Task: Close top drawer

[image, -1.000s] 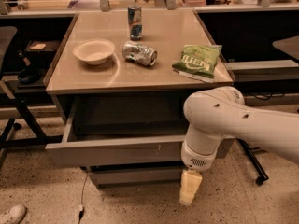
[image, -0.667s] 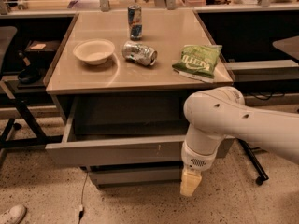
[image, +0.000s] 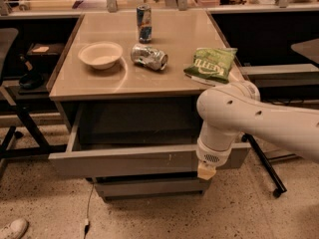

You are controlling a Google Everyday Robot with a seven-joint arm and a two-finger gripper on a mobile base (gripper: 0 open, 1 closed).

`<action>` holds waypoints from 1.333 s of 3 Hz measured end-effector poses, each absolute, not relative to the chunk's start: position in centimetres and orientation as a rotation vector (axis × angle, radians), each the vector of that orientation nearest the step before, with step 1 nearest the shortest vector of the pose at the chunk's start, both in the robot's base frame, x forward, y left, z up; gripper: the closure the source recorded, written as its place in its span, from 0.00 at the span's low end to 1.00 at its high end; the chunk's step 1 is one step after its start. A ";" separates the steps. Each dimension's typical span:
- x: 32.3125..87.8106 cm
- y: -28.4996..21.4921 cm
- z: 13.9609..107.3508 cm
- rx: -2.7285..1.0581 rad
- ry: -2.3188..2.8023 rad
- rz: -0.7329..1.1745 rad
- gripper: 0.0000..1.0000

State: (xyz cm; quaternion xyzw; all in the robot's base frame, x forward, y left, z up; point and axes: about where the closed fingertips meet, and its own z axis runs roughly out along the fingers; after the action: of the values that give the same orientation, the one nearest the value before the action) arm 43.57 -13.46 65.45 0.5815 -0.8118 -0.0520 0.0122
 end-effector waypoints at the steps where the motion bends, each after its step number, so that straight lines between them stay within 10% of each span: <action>1: 46.6 -15.1 65.1 1.751 -2.580 -0.069 1.00; 3: 50.4 -17.2 64.8 1.687 -2.601 0.032 1.00; 4: 50.4 -17.2 64.8 1.686 -2.601 0.033 0.82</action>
Offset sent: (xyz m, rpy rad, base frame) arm 0.1043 -0.0609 -0.0097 -0.1699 -0.0825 -0.1408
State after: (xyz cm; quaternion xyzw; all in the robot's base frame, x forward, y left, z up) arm 50.44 -17.21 64.83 0.5439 -0.8388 0.0108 0.0208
